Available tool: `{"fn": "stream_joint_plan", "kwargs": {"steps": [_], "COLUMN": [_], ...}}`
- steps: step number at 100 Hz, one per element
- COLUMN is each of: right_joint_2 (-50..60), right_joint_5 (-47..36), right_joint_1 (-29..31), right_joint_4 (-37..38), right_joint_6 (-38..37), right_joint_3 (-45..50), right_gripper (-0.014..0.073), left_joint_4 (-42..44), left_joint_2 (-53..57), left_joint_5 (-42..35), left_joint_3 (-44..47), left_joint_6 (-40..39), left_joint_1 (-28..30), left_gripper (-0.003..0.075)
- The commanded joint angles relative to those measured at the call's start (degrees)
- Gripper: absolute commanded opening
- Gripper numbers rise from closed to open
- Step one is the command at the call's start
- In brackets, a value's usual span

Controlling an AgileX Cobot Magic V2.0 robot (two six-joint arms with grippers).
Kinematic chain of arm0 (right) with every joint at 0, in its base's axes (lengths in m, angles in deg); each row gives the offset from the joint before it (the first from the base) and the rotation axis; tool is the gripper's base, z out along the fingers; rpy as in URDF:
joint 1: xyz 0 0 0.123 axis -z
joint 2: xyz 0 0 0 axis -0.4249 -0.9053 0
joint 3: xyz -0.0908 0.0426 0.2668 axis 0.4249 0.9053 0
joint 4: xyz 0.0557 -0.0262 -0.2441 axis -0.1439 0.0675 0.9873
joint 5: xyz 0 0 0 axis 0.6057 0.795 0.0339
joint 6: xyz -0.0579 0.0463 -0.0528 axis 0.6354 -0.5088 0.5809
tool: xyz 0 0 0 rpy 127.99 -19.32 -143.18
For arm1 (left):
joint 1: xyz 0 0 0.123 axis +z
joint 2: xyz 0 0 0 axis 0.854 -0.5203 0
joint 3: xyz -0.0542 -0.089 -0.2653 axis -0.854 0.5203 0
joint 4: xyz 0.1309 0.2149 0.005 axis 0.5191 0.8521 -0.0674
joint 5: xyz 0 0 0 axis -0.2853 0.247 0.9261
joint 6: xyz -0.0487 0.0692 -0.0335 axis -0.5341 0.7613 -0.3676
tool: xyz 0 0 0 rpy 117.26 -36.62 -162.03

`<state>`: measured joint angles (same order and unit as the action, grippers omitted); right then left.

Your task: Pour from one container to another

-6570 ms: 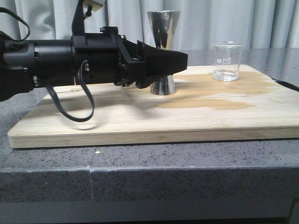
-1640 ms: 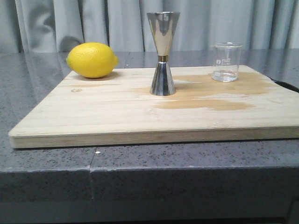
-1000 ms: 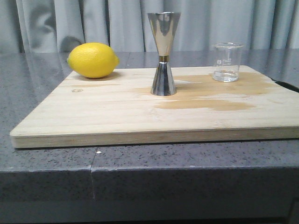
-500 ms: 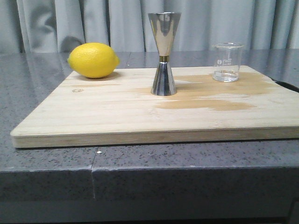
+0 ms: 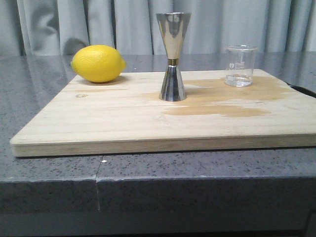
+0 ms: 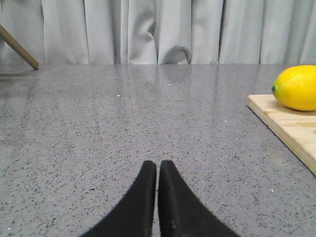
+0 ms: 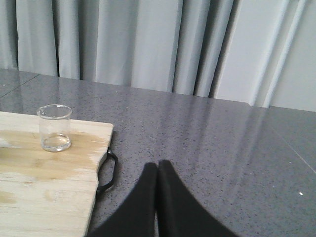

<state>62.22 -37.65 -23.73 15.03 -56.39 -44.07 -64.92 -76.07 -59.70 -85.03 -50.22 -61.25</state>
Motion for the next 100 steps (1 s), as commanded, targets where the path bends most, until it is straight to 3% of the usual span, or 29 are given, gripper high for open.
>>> {"fn": "stream_joint_plan", "kwargs": {"steps": [1,72,100], "right_joint_2": [0.6,1.0,1.0], "right_joint_5": [-4.7,-5.1,-20.1], "right_joint_1": [0.4,0.4,0.4], "right_joint_4": [0.3,-0.6,-1.9], "right_joint_6": [0.0,0.0,-8.5], "right_joint_3": [-1.4,0.0,13.7], "right_gripper": [-0.0075,-0.0075,-0.0075], "left_joint_4": [-0.6,-0.6,-0.6], "left_joint_2": [1.4,1.4,1.4], "left_joint_5": [-4.8,-4.8,-4.8], "left_joint_3": [2.1,2.1,2.1], "left_joint_6": [0.0,0.0,0.0], "left_joint_1": [-0.5,-0.5,-0.5], "left_gripper": [-0.0019,-0.0019,-0.0019]}}
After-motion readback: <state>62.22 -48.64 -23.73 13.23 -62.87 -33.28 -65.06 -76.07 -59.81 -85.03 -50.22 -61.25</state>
